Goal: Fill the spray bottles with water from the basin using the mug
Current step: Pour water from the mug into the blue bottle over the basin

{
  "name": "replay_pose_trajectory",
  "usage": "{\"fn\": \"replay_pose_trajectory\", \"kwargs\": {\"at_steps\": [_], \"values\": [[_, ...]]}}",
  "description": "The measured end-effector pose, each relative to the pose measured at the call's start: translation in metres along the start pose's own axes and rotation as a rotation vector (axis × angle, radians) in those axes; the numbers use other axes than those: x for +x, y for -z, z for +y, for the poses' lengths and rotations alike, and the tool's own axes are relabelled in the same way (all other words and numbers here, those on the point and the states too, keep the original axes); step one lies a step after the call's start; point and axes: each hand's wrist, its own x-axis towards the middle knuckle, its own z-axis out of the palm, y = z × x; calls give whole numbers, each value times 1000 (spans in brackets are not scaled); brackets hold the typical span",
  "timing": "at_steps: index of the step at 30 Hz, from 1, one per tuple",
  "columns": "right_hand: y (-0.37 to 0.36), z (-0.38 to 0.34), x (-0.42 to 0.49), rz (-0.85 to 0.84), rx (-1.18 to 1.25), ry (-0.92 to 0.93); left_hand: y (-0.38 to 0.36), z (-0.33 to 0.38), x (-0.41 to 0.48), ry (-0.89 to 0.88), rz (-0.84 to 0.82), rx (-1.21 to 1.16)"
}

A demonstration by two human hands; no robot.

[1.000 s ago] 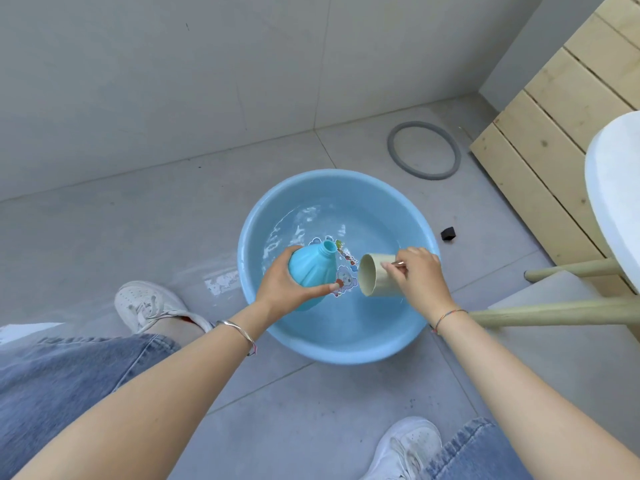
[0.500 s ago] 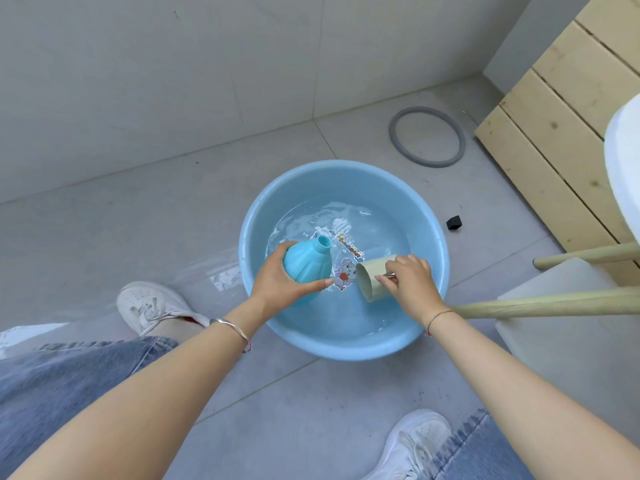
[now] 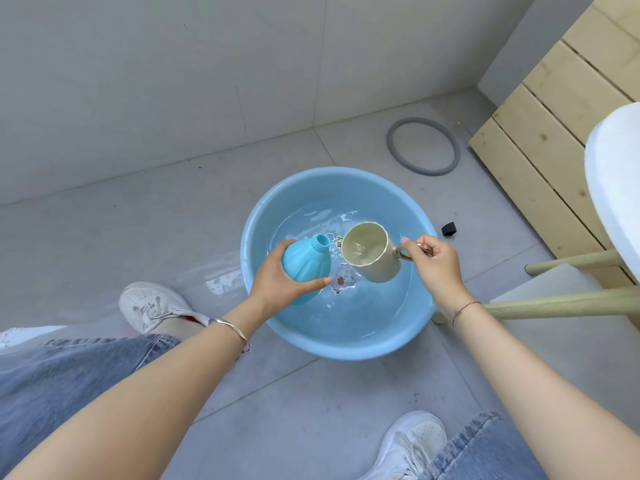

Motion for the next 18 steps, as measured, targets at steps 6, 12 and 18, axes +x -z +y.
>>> {"fn": "replay_pose_trajectory", "kwargs": {"at_steps": [6, 12, 18], "values": [[7, -43, -1, 31, 87, 147, 1, 11, -5, -35, 2, -12], [17, -66, -4, 44, 35, 282, -1, 22, -8, -59, -6, 9], [26, -77, -12, 76, -119, 412, -4, 26, -7, -58, -8, 15]]}}
